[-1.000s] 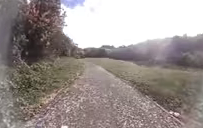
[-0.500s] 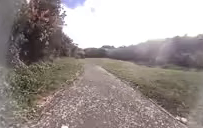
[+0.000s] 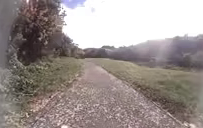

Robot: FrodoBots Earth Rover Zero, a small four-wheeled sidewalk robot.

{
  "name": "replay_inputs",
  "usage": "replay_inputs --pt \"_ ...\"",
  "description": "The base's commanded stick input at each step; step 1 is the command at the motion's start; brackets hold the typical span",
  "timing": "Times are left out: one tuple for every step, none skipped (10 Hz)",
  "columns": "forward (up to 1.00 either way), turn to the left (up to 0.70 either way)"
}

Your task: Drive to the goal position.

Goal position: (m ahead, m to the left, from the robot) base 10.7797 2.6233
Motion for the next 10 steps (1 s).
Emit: replay_inputs --pt "0.3 0.0" --pt "0.3 0.0" --pt "0.3 0.0" --pt "0.3 0.0" --pt "0.3 0.0" --pt "0.3 0.0" --pt "0.3 0.0" --pt "0.3 0.0" --pt "0.3 0.0" --pt "0.3 0.0"
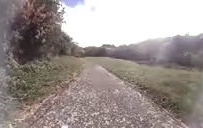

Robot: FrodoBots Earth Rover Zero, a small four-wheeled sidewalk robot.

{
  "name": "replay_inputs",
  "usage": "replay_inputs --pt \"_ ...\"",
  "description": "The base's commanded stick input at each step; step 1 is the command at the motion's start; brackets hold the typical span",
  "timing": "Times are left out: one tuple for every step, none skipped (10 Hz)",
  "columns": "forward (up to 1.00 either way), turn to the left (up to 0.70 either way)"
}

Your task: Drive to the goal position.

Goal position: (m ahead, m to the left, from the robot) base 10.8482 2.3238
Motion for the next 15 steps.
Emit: replay_inputs --pt "0.3 0.0" --pt "0.3 0.0" --pt "0.3 0.0" --pt "0.3 0.0" --pt "0.3 0.0" --pt "0.3 0.0" --pt "0.3 0.0" --pt "0.3 0.0" --pt "0.3 0.0" --pt "0.3 0.0" --pt "0.3 0.0" --pt "0.3 0.0" --pt "0.3 0.0" --pt "0.3 0.0" --pt "0.3 0.0"
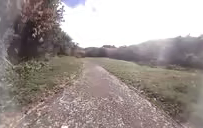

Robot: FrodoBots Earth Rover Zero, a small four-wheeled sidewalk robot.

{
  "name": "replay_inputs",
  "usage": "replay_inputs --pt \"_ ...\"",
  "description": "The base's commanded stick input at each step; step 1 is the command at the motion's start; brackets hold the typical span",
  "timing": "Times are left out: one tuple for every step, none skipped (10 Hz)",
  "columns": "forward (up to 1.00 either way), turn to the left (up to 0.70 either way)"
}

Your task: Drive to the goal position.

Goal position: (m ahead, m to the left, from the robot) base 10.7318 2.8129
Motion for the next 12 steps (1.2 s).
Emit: replay_inputs --pt "0.3 0.0" --pt "0.3 0.0" --pt "0.3 0.0" --pt "0.3 0.0" --pt "0.3 0.0" --pt "0.3 0.0" --pt "0.3 0.0" --pt "0.3 0.0" --pt "0.3 0.0" --pt "0.3 0.0" --pt "0.3 0.0" --pt "0.3 0.0"
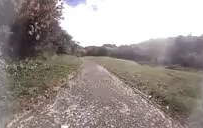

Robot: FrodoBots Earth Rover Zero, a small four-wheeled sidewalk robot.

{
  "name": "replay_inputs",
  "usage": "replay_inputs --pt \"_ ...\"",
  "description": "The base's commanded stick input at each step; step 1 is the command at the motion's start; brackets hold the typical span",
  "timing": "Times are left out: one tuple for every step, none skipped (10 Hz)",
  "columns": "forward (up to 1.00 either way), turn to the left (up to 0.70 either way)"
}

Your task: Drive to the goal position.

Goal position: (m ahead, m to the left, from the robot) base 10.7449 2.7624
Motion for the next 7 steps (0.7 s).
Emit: replay_inputs --pt "0.3 0.0" --pt "0.3 0.75" --pt "0.3 0.68" --pt "0.3 0.46" --pt "0.3 0.25" --pt "0.3 0.03" --pt "0.3 0.0"
